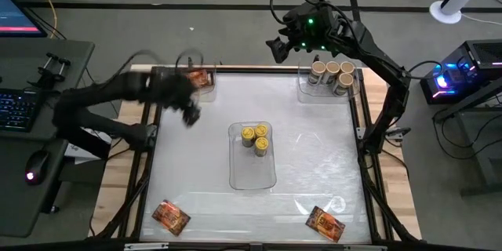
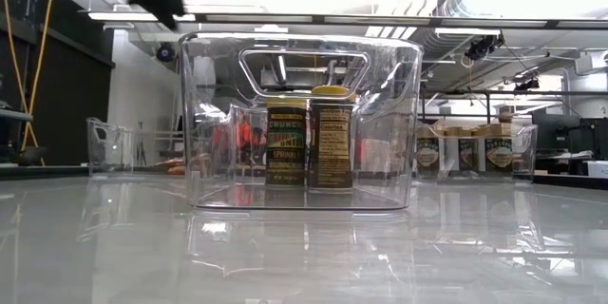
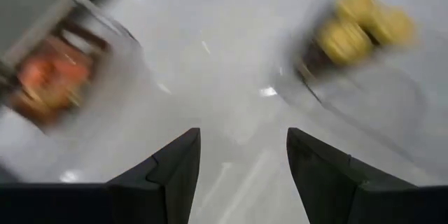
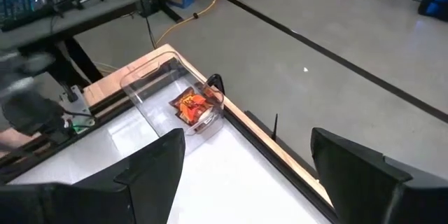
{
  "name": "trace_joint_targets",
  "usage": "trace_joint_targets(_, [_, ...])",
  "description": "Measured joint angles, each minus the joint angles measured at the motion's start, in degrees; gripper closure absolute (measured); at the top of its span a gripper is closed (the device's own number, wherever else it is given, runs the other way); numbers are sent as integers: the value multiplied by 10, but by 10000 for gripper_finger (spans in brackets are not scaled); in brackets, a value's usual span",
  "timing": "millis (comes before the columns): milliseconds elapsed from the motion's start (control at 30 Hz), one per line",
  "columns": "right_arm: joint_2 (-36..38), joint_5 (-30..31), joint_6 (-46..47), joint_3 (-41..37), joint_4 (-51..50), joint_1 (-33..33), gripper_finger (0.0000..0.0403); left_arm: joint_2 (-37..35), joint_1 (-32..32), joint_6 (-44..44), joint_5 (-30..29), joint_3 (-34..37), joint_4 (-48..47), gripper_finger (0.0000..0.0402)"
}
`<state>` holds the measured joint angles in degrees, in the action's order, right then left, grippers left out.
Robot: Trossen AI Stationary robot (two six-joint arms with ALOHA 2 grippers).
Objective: Sort spices by type
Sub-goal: Put the left brown seasoning bag into the left transparent
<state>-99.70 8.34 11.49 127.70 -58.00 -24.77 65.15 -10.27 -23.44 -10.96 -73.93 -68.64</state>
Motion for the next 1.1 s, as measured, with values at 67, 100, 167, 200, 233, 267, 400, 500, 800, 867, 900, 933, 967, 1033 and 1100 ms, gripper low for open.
trace_joint_targets(67, [0, -4, -7, 0, 0, 0, 100, -15, 110, -93, -27, 0, -46, 202])
trace_joint_targets(100, [0, -5, -11, 0, 0, 0, 100, -17, 167, -142, -32, 0, -65, 202])
trace_joint_targets(167, [0, -10, -15, 0, 0, 0, 100, -12, 274, -239, -44, 1, -91, 202])
trace_joint_targets(200, [0, -12, -16, 0, 0, 0, 100, -5, 324, -286, -46, 1, -96, 202])
trace_joint_targets(233, [0, -14, -17, 0, 0, 0, 100, 4, 371, -320, -44, 1, -98, 202])
trace_joint_targets(267, [0, -15, -17, 0, 0, 0, 100, 16, 415, -335, -39, 1, -98, 202])
trace_joint_targets(400, [0, -16, -30, 0, 0, 0, 100, 88, 566, -242, -1, 1, -107, 202])
trace_joint_targets(500, [0, -17, -30, 0, 0, 0, 100, 147, 636, -144, 11, 1, -111, 202])
trace_joint_targets(800, [0, -30, -24, 0, 0, 2, 100, 250, 678, -123, 52, 2, 65, 202])
trace_joint_targets(867, [0, -30, -24, 0, 0, 2, 100, 264, 679, -126, 53, 2, 80, 202])
trace_joint_targets(900, [0, -30, -24, 0, 0, 2, 100, 270, 680, -135, 54, 5, 77, 202])
trace_joint_targets(933, [0, -30, -24, 0, 0, 2, 100, 274, 683, -148, 58, 14, 80, 202])
trace_joint_targets(967, [0, -30, -24, 0, 0, 2, 100, 275, 687, -162, 65, 28, 87, 202])
trace_joint_targets(1033, [0, -30, -24, 0, 0, 2, 100, 273, 699, -177, 89, 63, 115, 202])
trace_joint_targets(1100, [0, -31, -24, 0, 0, 2, 100, 268, 712, -166, 111, 94, 144, 202])
